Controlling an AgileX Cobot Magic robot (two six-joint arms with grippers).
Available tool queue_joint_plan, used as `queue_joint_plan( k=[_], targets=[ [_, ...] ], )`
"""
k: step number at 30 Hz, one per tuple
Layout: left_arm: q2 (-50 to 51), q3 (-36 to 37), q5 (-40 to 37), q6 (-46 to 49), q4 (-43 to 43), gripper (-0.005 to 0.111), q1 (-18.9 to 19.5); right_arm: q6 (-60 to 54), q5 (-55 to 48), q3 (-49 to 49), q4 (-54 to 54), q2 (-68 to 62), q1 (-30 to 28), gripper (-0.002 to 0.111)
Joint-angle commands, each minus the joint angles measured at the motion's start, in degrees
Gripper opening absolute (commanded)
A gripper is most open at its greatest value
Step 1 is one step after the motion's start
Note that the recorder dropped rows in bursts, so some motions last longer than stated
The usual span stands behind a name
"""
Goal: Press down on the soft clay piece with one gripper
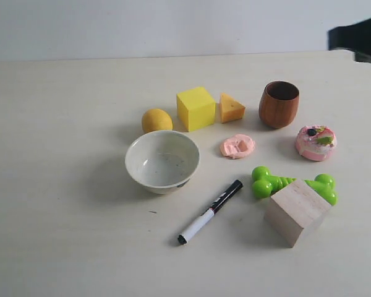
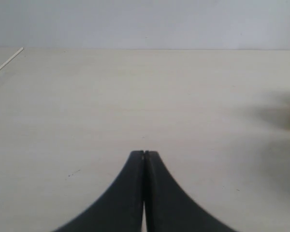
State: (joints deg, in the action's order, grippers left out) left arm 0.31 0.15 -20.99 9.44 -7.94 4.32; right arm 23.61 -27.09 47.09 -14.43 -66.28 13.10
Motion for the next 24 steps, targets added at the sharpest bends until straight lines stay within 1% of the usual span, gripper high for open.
queue_joint_plan(
  k=[1, 5, 11, 16, 24],
  targets=[
    [-0.3, -0.1, 0.5, -0.3, -0.1, 0.000, -0.3, 0.6, 2.5, -7.9, -1.0, 9.6, -7.6, 0.000],
    [-0.3, -0.1, 0.5, -0.3, -0.1, 0.000, -0.3, 0.5, 5.1, -16.2, -1.0, 19.9, -14.1, 0.000],
    [-0.3, -0.1, 0.5, -0.3, -0.1, 0.000, -0.3, 0.4, 7.0, -24.9, -1.2, 32.8, -21.1, 0.000],
    [-0.3, -0.1, 0.5, -0.3, -0.1, 0.000, -0.3, 0.4, 9.9, -29.0, -1.0, 38.4, -21.9, 0.000],
    [-0.3, -0.1, 0.5, -0.3, -0.1, 0.000, -0.3, -0.3, 17.4, -32.7, -0.5, 38.9, -21.8, 0.000]
  ],
)
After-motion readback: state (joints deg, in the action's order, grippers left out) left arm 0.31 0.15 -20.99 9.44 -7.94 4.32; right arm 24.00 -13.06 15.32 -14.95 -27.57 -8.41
